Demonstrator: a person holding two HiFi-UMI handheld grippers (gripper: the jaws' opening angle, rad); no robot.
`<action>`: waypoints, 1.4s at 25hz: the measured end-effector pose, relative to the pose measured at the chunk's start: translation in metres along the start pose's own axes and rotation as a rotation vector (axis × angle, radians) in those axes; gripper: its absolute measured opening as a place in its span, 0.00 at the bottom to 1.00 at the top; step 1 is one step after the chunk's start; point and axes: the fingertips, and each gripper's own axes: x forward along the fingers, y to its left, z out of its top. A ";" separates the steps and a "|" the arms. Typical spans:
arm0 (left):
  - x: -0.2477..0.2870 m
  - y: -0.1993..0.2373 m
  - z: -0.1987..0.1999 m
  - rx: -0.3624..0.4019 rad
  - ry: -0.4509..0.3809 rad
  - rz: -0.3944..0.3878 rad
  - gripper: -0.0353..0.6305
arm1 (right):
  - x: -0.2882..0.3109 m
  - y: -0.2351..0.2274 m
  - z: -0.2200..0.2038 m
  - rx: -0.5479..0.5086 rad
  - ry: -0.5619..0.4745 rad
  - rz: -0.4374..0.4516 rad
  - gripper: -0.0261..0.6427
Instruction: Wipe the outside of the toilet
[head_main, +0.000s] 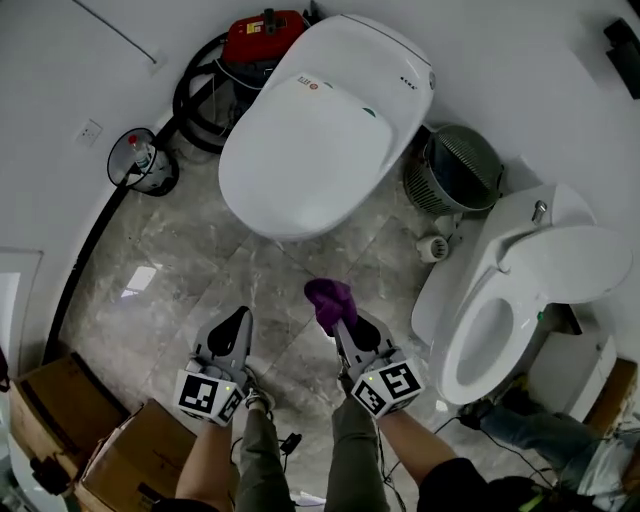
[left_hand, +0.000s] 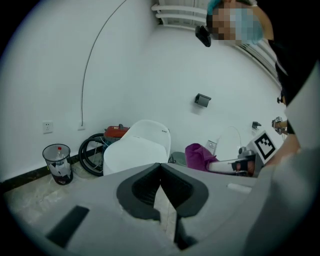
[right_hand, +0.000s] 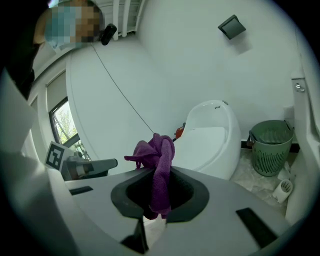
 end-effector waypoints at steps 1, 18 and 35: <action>0.007 0.002 -0.007 -0.005 -0.006 -0.001 0.06 | 0.005 -0.004 -0.008 -0.011 -0.002 0.002 0.10; 0.111 0.079 -0.135 0.128 -0.133 -0.100 0.06 | 0.140 -0.070 -0.122 -0.190 -0.150 0.113 0.10; 0.139 0.124 -0.181 0.209 -0.277 -0.123 0.06 | 0.187 -0.130 -0.145 -0.239 -0.332 0.182 0.10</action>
